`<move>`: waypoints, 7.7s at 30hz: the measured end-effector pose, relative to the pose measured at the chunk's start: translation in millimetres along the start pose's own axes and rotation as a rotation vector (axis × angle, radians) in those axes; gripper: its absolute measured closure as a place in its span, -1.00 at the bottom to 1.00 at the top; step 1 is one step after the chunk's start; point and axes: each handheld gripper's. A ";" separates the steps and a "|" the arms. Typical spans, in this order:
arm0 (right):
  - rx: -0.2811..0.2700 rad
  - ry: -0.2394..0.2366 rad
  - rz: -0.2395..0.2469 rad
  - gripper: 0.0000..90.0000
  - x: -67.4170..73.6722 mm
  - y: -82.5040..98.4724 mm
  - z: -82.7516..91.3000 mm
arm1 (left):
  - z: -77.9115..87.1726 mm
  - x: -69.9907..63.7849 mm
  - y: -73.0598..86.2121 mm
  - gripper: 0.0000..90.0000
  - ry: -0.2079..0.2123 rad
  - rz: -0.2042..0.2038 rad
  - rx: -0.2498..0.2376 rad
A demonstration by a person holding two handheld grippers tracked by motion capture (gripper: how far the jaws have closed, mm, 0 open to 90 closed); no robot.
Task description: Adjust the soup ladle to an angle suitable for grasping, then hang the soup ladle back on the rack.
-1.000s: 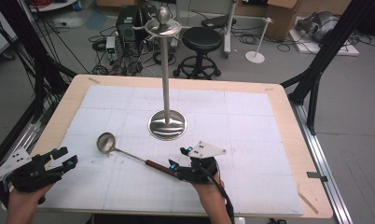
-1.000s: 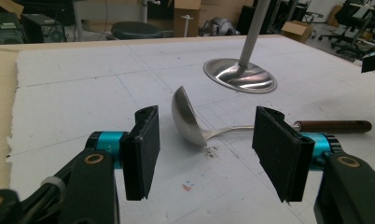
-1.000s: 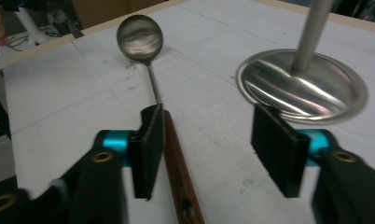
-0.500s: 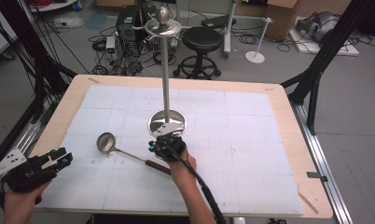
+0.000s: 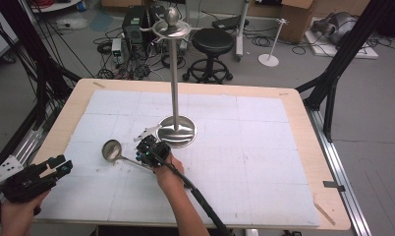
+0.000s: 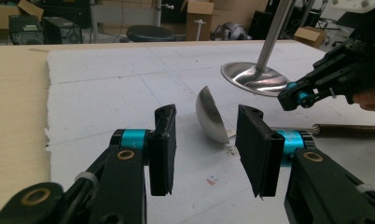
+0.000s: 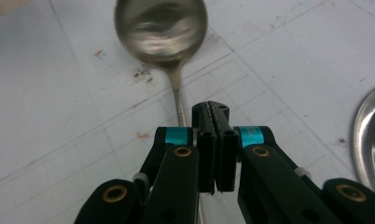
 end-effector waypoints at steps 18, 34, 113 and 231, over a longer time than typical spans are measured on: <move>0.117 -0.045 0.152 0.99 11.9 33.7 8.8 | -4.1 -3.0 0.7 0.30 0.006 0.001 0.011; 0.134 0.030 0.093 0.99 -12.7 47.6 20.7 | -2.9 -1.8 1.1 0.30 0.005 0.001 0.012; 0.097 0.037 -0.055 0.99 -19.8 55.2 19.6 | -7.8 -4.3 2.0 0.31 0.016 -0.004 0.031; -0.339 0.528 -0.395 -0.61 -107.5 243.2 257.7 | -218.7 -125.3 -57.1 -0.12 0.548 -0.256 0.560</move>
Point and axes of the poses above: each handheld gripper's, and its own axes: z roughly backward along the jaws, y roughly out of its underside, x roughly to its left, and after that the axes turned 14 degrees about y, right-handed
